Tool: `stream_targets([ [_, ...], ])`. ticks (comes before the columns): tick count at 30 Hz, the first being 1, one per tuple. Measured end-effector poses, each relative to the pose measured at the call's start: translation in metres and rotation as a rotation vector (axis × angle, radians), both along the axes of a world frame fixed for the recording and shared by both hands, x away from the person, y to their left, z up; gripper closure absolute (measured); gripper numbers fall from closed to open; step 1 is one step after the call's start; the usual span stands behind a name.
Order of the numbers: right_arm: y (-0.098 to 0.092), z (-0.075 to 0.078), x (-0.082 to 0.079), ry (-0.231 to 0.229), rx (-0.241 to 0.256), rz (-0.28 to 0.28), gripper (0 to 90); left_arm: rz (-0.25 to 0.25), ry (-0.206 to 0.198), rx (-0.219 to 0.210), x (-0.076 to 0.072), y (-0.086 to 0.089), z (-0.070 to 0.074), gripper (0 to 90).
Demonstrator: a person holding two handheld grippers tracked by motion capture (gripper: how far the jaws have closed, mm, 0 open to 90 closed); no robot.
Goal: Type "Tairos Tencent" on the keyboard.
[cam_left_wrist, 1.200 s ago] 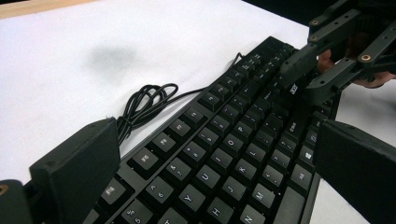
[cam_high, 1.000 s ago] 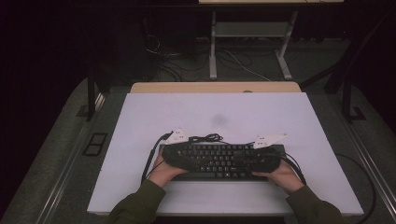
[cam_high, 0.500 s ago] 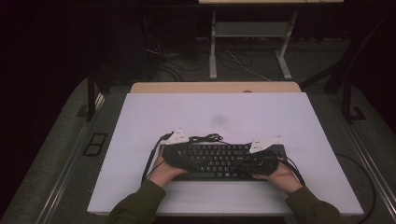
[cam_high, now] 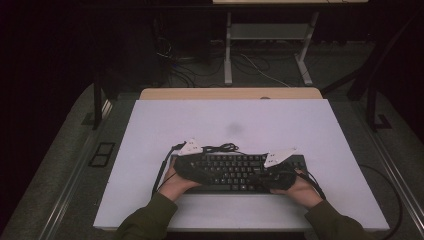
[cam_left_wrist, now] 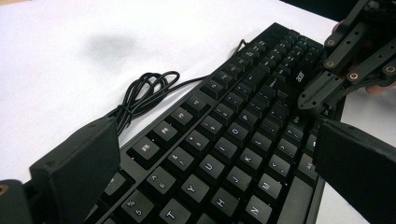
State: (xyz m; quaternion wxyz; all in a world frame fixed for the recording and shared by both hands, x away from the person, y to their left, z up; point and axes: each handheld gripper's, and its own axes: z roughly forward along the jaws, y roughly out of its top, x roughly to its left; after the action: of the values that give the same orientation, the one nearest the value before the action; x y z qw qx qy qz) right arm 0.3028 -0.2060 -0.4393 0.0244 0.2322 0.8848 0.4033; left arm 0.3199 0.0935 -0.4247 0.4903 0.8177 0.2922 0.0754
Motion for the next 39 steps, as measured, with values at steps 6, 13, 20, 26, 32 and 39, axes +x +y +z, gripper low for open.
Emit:
stream_targets([
  [6, -0.001, 0.000, 0.001, 0.002, 0.003, 0.000, 89.7, 0.003, 0.009, 0.012, 0.001, 0.000, -0.001, 2.5],
  [13, -0.001, -0.001, 0.000, -0.001, 0.004, -0.002, 89.7, 0.030, 0.026, 0.033, 0.003, 0.003, -0.002, 18.3],
  [20, -0.001, -0.001, 0.000, 0.002, 0.004, -0.004, 89.7, 0.036, 0.045, 0.051, 0.004, 0.007, -0.002, 39.7],
  [26, -0.001, -0.001, 0.000, 0.002, 0.004, -0.005, 89.7, 0.036, 0.074, 0.059, 0.007, 0.012, -0.003, 63.8],
  [32, -0.001, -0.001, 0.000, 0.001, 0.004, -0.005, 89.7, 0.028, 0.091, 0.105, 0.007, 0.013, -0.004, 85.4],
  [39, -0.001, -0.001, 0.000, 0.001, 0.004, -0.006, 89.7, 0.025, 0.110, 0.134, 0.008, 0.013, -0.006, 89.1],
])
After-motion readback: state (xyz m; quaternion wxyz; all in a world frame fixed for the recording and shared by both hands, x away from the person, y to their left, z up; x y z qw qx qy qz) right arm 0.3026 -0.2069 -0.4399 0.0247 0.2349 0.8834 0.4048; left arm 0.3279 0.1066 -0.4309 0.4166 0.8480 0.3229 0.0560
